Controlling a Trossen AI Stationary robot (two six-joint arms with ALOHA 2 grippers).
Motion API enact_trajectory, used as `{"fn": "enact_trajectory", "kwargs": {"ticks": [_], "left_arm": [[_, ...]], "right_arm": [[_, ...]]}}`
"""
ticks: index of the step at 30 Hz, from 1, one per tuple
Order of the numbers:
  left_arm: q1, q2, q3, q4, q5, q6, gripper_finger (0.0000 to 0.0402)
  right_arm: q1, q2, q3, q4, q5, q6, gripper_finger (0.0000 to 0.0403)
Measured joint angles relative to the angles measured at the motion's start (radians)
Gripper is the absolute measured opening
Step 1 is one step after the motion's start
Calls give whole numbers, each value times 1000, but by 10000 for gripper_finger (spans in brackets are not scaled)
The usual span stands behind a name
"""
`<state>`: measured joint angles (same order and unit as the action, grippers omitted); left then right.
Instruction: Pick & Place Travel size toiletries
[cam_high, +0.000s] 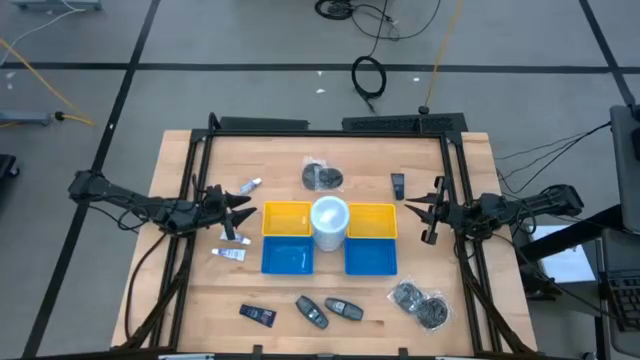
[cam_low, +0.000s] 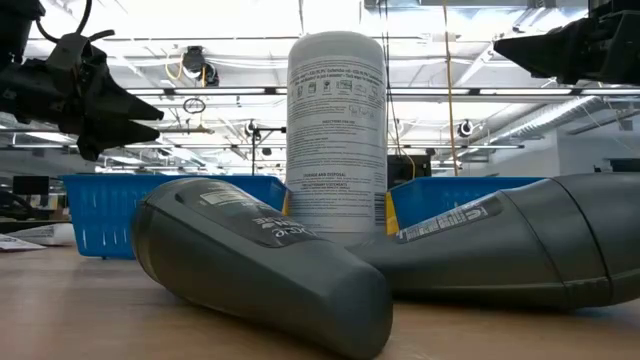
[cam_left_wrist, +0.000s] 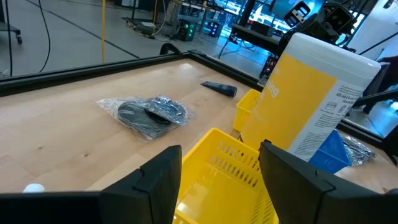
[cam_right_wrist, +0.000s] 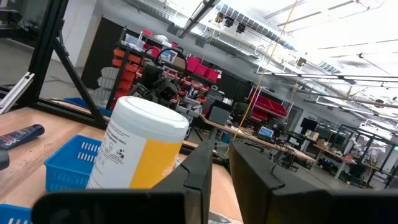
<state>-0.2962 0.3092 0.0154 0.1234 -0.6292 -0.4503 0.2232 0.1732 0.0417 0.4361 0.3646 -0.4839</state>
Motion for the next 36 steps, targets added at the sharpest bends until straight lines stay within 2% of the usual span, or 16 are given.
{"fn": "enact_trajectory", "kwargs": {"ticks": [33, 36], "left_arm": [[0, 0, 0, 0, 0, 1, 214], [0, 0, 0, 0, 0, 50, 214]], "right_arm": [[0, 0, 0, 0, 0, 0, 47], [0, 0, 0, 0, 0, 13, 47]]}}
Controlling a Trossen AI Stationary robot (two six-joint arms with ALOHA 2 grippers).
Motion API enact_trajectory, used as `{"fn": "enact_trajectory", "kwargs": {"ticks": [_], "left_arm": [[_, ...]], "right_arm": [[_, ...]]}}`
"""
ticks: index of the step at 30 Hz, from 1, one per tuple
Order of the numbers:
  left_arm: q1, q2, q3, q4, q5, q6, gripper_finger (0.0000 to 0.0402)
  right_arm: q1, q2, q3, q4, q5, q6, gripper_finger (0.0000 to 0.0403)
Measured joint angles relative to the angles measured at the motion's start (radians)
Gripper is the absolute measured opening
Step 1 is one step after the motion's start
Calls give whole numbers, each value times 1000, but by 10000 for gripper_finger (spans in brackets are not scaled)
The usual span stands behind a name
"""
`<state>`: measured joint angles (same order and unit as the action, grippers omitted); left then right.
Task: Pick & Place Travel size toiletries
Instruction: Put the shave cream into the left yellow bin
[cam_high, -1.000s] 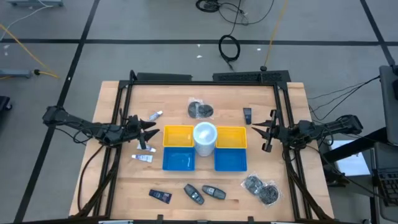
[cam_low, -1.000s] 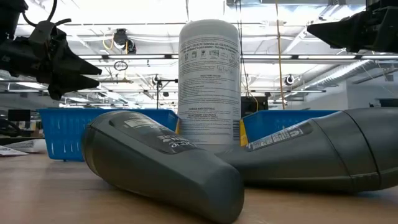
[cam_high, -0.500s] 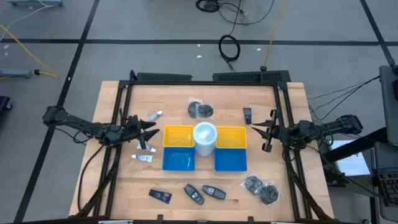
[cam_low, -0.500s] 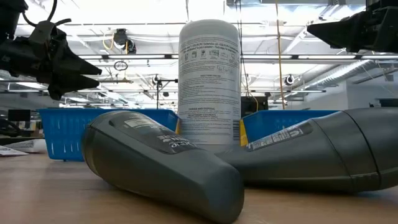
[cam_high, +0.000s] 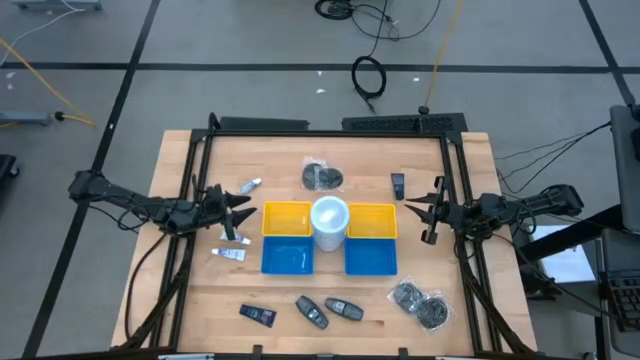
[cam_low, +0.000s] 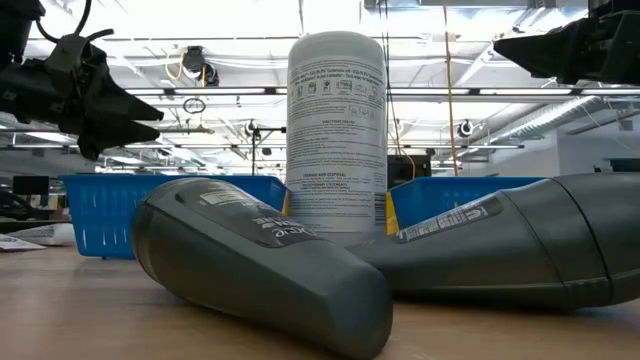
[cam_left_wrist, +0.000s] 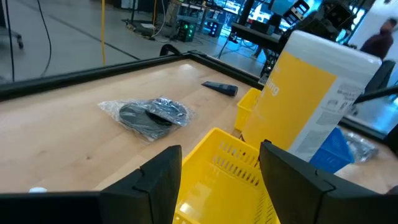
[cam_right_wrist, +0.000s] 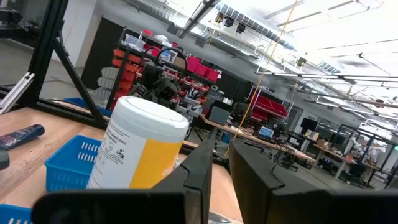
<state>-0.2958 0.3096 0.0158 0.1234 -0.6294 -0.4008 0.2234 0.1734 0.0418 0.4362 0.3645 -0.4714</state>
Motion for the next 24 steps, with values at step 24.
{"fn": "enact_trajectory", "kwargs": {"ticks": [24], "left_arm": [[0, 0, 0, 72, 0, -20, 214]], "right_arm": [[1, 4, 0, 135, -54, 653, 47]]}}
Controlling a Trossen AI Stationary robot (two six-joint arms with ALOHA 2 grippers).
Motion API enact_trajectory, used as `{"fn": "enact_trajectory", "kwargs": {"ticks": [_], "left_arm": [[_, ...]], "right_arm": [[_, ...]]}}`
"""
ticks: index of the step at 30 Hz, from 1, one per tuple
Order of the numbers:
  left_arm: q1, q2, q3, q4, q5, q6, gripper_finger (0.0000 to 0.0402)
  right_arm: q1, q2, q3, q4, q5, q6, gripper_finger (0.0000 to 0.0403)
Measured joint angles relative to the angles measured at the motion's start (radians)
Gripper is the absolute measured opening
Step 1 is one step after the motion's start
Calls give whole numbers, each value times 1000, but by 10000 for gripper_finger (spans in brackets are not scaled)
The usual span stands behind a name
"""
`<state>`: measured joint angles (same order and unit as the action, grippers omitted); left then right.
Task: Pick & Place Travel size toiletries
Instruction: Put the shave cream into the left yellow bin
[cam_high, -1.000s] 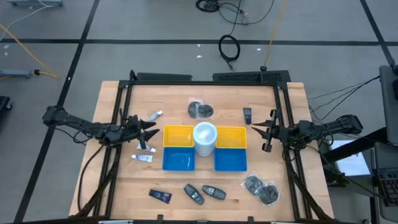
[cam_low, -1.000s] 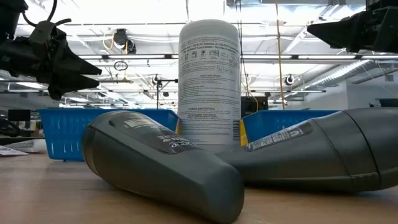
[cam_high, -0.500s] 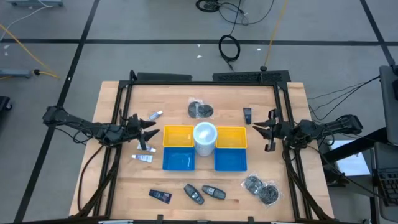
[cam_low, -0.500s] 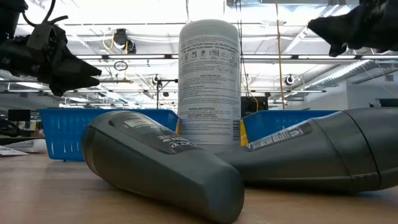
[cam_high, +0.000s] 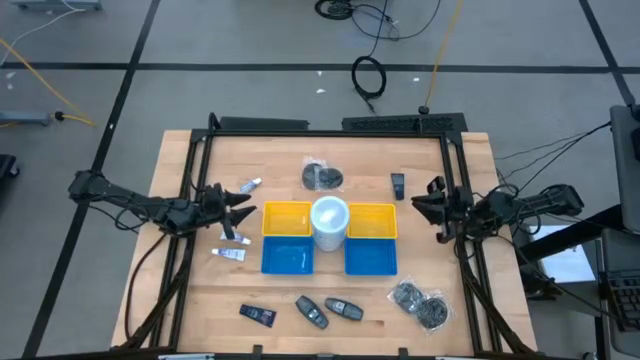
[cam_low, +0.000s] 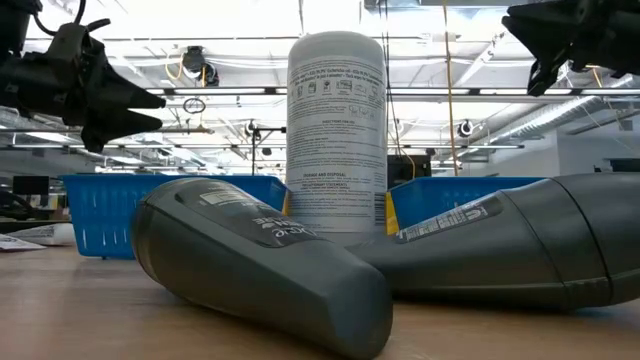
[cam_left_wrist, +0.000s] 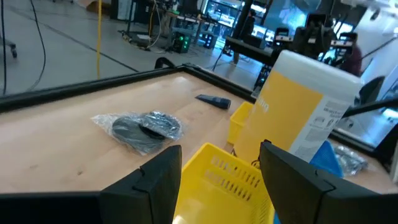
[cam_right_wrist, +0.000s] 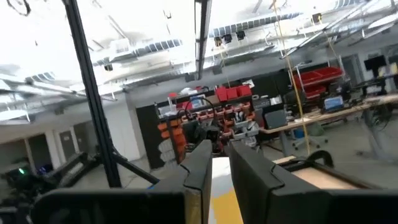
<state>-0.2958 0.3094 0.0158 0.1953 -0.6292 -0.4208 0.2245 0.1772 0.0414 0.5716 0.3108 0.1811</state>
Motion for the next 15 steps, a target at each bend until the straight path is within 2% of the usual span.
{"fn": "enact_trajectory", "kwargs": {"ticks": [3, 6, 9, 12, 15], "left_arm": [[0, 0, 0, 2, 0, -7, 214], [0, 0, 0, 22, 0, -4, 214], [0, 0, 0, 44, 0, -4, 214], [0, 0, 0, 68, -1, -6, 214], [0, 0, 0, 71, -7, -7, 214]], "right_arm": [[0, 37, 17, -27, -4, 51, 47], [0, 111, 97, -237, -25, 73, 47], [-1, 198, 247, -379, -19, 89, 47], [-1, 284, 407, -613, 42, 119, 47], [-7, 365, 569, -906, 186, 182, 47]]}}
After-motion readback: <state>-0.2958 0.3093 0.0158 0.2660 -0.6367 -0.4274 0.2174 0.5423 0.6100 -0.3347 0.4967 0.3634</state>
